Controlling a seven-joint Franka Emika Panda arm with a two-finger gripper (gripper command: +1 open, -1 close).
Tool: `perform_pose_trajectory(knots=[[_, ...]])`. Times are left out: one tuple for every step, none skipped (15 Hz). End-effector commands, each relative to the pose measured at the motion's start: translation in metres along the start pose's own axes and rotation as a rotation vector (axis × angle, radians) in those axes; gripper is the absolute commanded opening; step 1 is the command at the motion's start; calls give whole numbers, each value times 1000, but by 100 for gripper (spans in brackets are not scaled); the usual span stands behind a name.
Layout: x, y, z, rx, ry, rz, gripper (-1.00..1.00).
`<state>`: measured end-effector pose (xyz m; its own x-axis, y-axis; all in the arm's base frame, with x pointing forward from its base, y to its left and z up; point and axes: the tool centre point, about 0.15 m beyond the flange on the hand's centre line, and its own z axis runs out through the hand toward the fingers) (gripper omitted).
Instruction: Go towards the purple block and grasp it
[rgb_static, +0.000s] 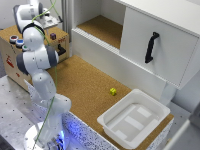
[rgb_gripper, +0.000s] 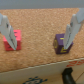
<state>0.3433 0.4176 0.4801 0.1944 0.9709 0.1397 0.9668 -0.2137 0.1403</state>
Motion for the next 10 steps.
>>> perform_pose_trajectory(knots=[[32, 54, 36, 107, -19, -77, 100], [38, 60, 43, 113, -14, -85, 100], [46, 64, 46, 105, -19, -97, 100], [54, 69, 48, 104, -10, -108, 100], [62, 73, 50, 97, -21, -115, 100], [68, 75, 52, 92, -40, -123, 100], [72, 77, 57, 88, -83, -114, 100], [74, 78, 59, 89, -118, -107, 100], [73, 76, 58, 86, -149, -94, 100], [73, 73, 54, 76, -173, -89, -100]])
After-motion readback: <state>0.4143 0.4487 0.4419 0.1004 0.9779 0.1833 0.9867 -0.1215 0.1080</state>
